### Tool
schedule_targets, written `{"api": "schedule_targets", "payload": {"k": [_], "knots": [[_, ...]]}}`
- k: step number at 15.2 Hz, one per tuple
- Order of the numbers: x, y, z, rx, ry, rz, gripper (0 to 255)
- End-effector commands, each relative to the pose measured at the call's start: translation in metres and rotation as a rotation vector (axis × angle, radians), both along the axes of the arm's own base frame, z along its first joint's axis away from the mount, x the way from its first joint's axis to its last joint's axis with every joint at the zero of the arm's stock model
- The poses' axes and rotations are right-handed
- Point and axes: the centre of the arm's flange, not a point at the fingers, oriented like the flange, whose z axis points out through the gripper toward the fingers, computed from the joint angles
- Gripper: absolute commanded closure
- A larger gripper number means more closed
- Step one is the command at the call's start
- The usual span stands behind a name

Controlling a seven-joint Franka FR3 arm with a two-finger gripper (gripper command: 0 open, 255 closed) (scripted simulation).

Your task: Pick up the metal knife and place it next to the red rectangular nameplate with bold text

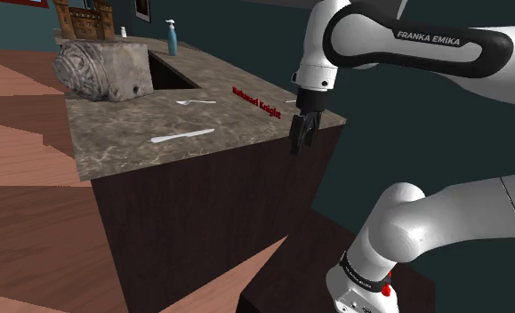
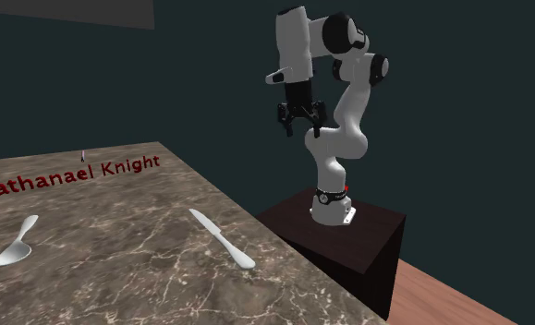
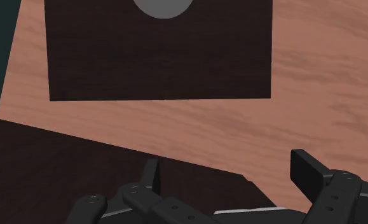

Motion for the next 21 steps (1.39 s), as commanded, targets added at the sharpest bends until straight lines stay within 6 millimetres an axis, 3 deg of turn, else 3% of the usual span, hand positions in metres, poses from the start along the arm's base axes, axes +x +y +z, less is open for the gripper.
{"api": "schedule_targets", "payload": {"k": [1,11,21], "knots": [[0.000,0.000,0.000,0.000,0.000,0.000,0],[0.111,-0.028,-0.034,0.035,-0.108,0.355,0],[0.227,-0.015,-0.056,0.071,-0.216,0.709,0]]}}
